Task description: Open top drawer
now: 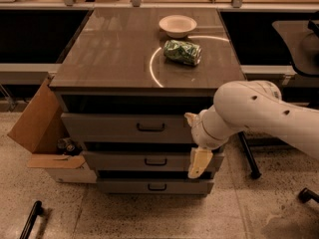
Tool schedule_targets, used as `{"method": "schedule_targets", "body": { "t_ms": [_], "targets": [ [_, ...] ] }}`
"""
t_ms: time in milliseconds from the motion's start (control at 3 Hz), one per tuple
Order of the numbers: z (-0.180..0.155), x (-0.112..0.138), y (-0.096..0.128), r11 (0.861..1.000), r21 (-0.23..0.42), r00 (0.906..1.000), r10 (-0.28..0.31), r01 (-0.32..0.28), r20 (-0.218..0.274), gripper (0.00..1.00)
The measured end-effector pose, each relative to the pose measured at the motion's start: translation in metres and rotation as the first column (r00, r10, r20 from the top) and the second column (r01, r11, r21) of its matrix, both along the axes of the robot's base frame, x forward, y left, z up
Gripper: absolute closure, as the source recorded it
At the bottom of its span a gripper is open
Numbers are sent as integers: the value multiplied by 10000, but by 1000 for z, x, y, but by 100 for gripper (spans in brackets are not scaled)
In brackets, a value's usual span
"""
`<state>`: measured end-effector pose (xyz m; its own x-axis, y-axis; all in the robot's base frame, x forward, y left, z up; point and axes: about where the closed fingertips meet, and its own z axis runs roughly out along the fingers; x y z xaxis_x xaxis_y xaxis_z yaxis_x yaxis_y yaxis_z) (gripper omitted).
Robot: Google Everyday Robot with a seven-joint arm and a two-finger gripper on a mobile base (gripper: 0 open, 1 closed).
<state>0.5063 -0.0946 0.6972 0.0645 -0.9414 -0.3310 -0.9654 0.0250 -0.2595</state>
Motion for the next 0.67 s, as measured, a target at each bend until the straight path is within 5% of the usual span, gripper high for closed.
{"method": "schedule_targets", "body": {
  "t_ms": [667],
  "targets": [
    [2, 19, -12, 9997, -224, 9997, 5, 0, 260, 0]
  ]
}}
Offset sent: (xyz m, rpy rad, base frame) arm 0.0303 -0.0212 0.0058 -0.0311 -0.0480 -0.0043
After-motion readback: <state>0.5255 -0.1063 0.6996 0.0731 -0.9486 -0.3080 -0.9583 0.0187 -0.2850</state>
